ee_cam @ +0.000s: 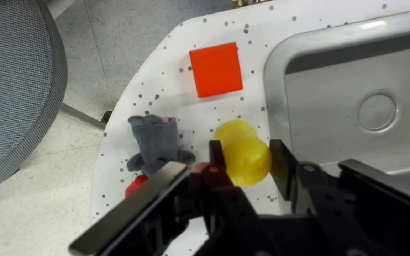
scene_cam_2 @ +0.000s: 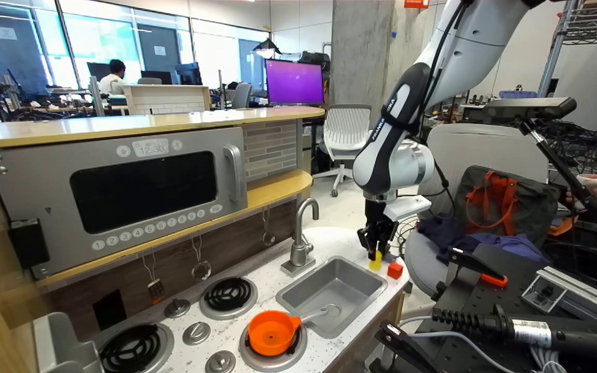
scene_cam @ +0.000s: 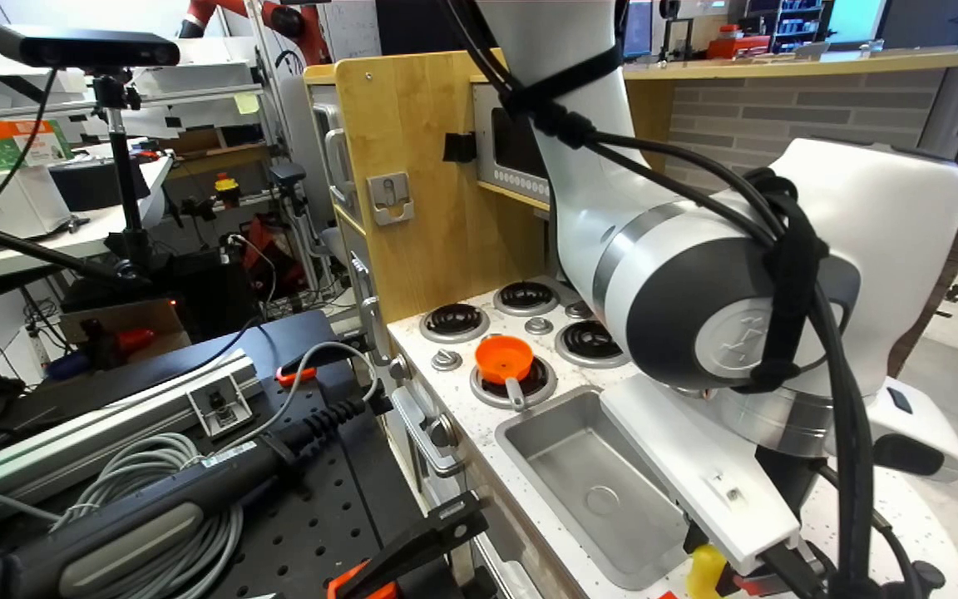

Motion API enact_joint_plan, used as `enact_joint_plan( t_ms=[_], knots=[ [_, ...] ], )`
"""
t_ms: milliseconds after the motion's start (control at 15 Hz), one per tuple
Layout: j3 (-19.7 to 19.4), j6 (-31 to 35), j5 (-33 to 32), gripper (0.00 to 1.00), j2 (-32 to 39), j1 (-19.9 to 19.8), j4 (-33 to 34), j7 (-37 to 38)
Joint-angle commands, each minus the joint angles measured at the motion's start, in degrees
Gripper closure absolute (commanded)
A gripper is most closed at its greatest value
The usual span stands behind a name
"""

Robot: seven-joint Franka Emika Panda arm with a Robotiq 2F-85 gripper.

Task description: Move the yellow object on the right side of the sink backwards

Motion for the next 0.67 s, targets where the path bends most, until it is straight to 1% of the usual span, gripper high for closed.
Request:
enact_joint_plan(
  t_ms=[0,267,600],
  knots=[
    [0.32,-1.64,-1.72,0.89,-0.92,-0.99,0.6,-1.21],
    [0.39,-1.1,-1.2,0.89,-2.27,-1.28,0.61,-0.38],
    [0.7,-1.58,-0.02,0.89,-1.66,-2.51,4.49,0.58]
  ],
)
